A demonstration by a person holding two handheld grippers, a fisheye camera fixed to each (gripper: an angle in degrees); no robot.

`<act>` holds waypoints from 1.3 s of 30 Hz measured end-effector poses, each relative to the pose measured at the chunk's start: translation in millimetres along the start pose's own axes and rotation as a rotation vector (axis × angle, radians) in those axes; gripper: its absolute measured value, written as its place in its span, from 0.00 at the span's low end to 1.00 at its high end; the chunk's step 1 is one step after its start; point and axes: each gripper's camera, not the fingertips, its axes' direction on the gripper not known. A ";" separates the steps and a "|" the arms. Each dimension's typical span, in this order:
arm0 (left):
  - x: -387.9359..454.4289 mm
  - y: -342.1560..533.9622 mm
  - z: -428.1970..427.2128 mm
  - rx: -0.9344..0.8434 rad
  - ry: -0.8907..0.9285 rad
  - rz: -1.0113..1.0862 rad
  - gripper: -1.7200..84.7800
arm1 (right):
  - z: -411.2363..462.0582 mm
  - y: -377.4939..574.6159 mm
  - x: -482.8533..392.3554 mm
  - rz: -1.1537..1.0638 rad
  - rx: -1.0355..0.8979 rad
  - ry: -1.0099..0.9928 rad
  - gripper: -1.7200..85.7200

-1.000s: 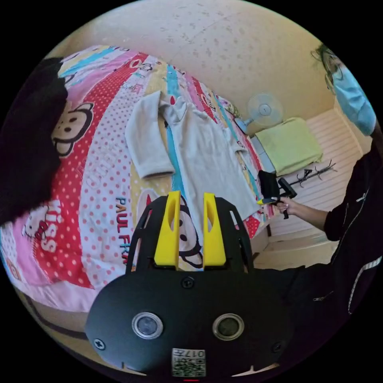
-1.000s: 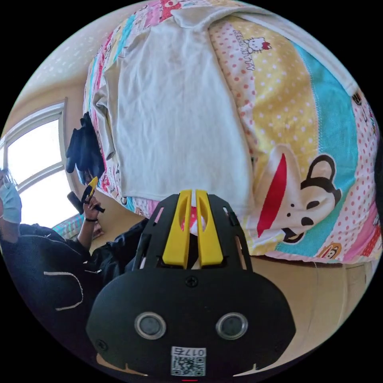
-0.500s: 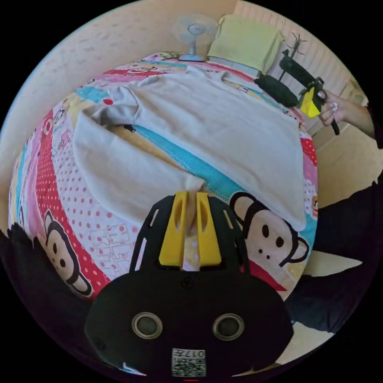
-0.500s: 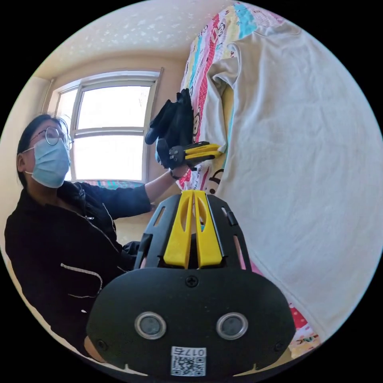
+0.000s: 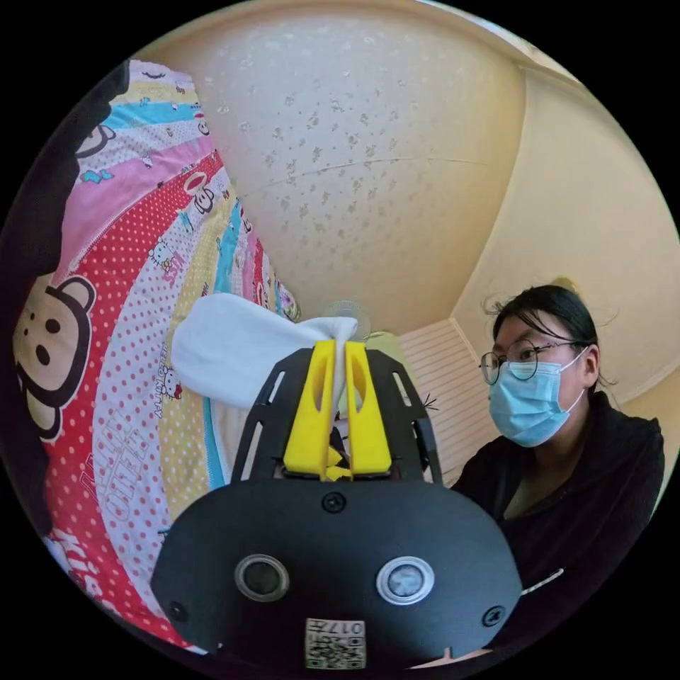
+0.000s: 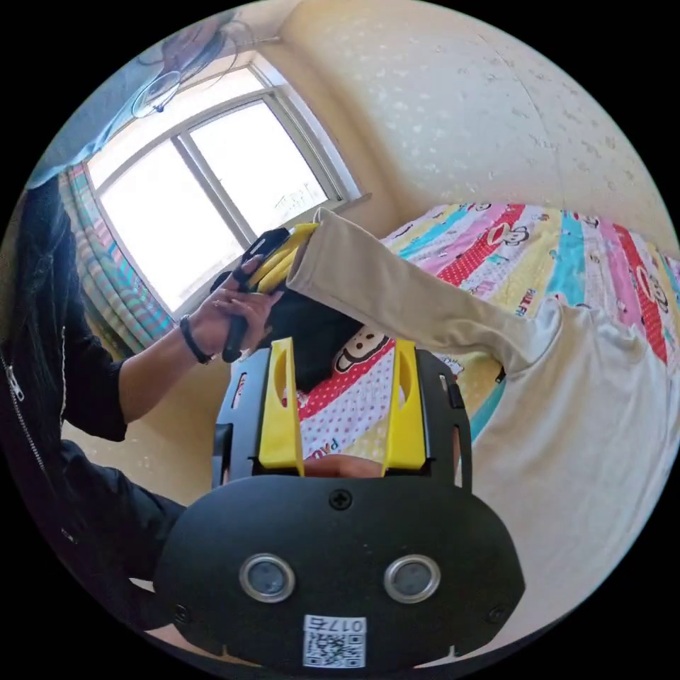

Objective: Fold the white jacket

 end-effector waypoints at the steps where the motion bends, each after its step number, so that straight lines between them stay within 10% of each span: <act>1: -1.3 -5.8 -7.0 0.018 0.020 -0.021 0.06 | 13.0 -11.4 -18.6 -0.067 0.010 0.068 0.22; 11: -30.8 -28.3 -49.5 0.125 0.163 -0.063 0.10 | 50.7 -43.1 -85.2 -0.093 0.197 0.311 0.08; 21: -20.1 29.5 -76.0 0.270 0.050 -0.098 0.14 | 26.2 -154.7 8.4 0.121 0.211 -0.187 0.07; 27: -22.0 79.8 20.1 0.140 0.042 -0.207 0.13 | -85.4 -162.0 123.5 0.213 0.486 -0.461 0.07; 32: -28.7 105.7 143.1 -0.085 0.026 -0.259 0.13 | -183.6 -60.7 256.0 0.350 0.618 -0.242 0.07; 36: -30.2 112.5 217.2 -0.297 -0.115 -0.196 0.14 | -203.6 47.9 368.3 0.690 0.386 0.191 0.07; 39: -33.4 118.4 267.2 -0.468 -0.306 -0.136 0.15 | -193.4 88.3 418.2 0.841 0.313 0.020 0.07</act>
